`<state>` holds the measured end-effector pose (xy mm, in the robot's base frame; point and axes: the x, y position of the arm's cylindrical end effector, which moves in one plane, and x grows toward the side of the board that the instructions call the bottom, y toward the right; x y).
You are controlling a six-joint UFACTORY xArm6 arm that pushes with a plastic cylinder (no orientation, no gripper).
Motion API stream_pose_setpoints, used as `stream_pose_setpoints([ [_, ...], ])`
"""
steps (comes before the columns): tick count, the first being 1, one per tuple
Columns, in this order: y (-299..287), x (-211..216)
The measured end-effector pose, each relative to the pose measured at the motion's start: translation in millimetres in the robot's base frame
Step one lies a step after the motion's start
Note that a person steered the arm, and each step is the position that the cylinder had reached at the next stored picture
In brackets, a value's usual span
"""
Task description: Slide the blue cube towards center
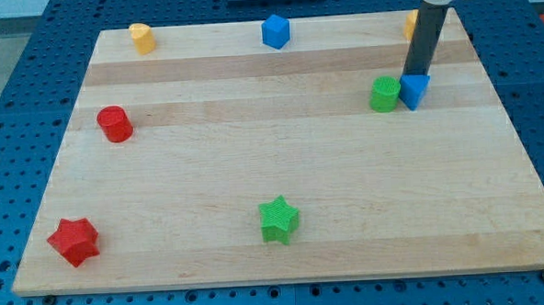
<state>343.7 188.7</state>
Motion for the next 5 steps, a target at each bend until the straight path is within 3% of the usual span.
stream_pose_setpoints([
  [5, -93, -132],
])
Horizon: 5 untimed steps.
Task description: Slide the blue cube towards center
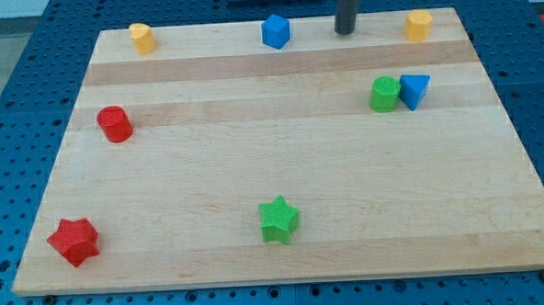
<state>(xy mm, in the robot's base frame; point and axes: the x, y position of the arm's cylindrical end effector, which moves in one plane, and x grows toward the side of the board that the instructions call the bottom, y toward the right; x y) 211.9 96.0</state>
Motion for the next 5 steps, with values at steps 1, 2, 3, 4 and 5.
stream_pose_setpoints([
  [1, -31, -20],
  [2, -66, -19],
  [3, -111, -19],
  [4, -124, -19],
  [5, -124, -14],
])
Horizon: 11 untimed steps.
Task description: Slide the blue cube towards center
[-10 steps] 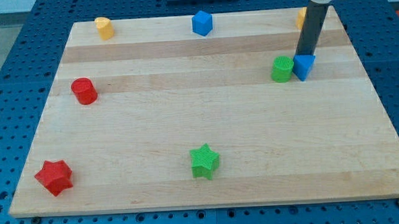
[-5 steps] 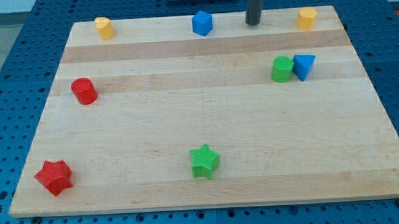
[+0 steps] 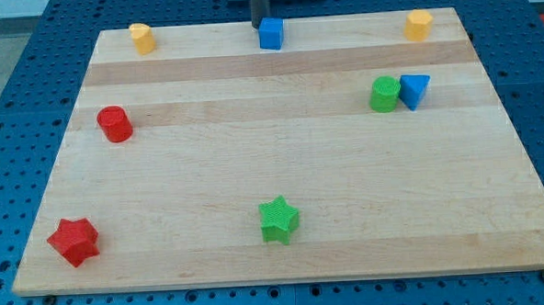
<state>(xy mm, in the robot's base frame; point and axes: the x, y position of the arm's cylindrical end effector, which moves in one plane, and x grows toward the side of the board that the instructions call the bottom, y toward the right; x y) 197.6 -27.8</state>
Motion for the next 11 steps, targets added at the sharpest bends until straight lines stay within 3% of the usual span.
stream_pose_setpoints([
  [3, 0, 58],
  [8, 72, 67],
  [11, 89, 116],
])
